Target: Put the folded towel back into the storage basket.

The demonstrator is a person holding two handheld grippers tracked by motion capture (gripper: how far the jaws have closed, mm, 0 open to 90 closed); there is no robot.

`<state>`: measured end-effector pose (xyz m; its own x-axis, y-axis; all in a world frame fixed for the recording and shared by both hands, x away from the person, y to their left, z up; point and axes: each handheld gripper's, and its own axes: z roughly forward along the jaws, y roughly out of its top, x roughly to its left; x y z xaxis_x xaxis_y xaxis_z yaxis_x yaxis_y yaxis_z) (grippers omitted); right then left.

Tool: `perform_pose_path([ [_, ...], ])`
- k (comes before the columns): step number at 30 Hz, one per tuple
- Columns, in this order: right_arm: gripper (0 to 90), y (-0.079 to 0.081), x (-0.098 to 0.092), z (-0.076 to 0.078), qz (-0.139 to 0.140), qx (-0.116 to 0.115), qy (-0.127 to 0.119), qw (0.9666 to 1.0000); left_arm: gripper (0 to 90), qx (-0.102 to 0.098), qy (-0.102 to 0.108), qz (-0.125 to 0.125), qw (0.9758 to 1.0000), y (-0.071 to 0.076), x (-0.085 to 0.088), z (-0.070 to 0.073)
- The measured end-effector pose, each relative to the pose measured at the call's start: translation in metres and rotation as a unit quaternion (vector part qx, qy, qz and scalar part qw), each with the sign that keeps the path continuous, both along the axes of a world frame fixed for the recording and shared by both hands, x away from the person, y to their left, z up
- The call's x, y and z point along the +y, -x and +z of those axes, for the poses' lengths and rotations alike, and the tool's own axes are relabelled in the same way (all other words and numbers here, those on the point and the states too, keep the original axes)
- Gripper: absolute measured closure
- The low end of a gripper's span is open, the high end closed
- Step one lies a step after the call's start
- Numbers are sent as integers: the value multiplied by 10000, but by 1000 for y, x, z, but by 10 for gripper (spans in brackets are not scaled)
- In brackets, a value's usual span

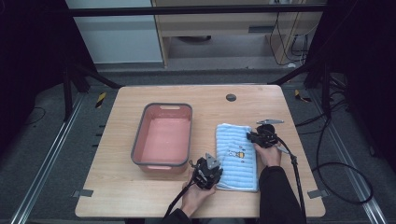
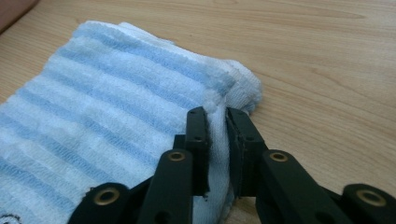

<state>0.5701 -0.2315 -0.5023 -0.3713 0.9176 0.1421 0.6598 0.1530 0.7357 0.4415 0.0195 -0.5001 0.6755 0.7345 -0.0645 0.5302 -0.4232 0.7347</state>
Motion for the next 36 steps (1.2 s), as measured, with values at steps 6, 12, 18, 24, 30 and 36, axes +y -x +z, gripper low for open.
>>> perform_pose_path([
  [6, 826, 0, 0, 1, 19, -22, 1, 10000, 852, -92, 83, 66, 9999, 2, 1, -1],
  [12, 829, 4, -1, 10, 45, -138, 48, 9999, 860, -134, 262, 67, 9995, 2, 4, 3],
  [18, 831, 11, -1, 24, 101, -318, -10, 9994, 861, -200, 418, 23, 9989, 5, 6, 13],
  [24, 832, 18, -3, 37, 114, -523, -144, 9985, 863, -306, 485, -3, 9984, 9, 8, 24],
  [30, 833, 26, -1, 58, 191, -795, -274, 9963, 863, -371, 608, -6, 9975, 11, 13, 35],
  [36, 832, 30, 4, 71, 242, -930, -213, 9951, 863, -440, 724, -19, 9964, 14, 18, 48],
])
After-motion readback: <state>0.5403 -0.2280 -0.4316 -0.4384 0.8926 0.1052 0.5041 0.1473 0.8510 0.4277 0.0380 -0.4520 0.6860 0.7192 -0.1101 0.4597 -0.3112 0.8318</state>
